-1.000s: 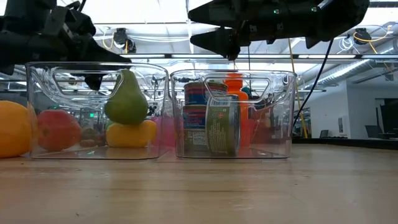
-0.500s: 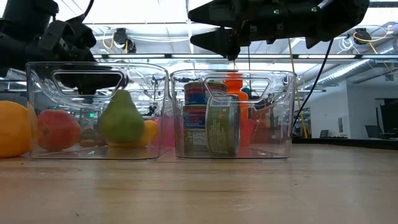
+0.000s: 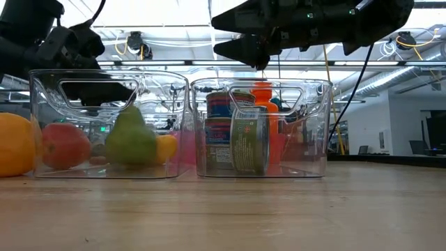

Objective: Pick & Place Food Item
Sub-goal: Put the green pear into the left transparent bin

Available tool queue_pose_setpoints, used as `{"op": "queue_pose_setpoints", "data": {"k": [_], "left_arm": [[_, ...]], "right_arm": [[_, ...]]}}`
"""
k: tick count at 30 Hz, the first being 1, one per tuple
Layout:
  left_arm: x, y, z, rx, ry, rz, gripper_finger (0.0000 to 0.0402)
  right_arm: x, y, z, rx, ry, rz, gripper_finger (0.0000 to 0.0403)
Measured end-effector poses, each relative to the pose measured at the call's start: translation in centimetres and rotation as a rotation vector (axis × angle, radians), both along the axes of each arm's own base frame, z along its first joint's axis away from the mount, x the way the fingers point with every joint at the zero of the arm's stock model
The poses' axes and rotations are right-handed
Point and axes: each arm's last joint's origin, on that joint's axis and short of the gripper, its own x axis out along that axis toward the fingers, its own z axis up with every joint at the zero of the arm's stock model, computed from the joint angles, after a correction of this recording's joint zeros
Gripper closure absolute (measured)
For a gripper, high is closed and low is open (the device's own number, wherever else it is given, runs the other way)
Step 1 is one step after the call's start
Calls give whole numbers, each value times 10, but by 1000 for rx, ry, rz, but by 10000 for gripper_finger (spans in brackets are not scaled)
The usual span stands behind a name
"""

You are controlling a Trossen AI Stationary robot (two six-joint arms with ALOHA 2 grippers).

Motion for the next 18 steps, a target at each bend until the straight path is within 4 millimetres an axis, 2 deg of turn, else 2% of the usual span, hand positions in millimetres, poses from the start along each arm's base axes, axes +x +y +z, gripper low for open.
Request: {"op": "queue_pose_setpoints", "data": {"k": [8, 18], "left_arm": [[-13, 0, 8, -3, 2, 31, 401], [-22, 0, -1, -56, 95, 91, 394]], "right_arm": [[0, 0, -1, -1, 6, 0, 67], [0, 0, -1, -1, 6, 0, 69]]}}
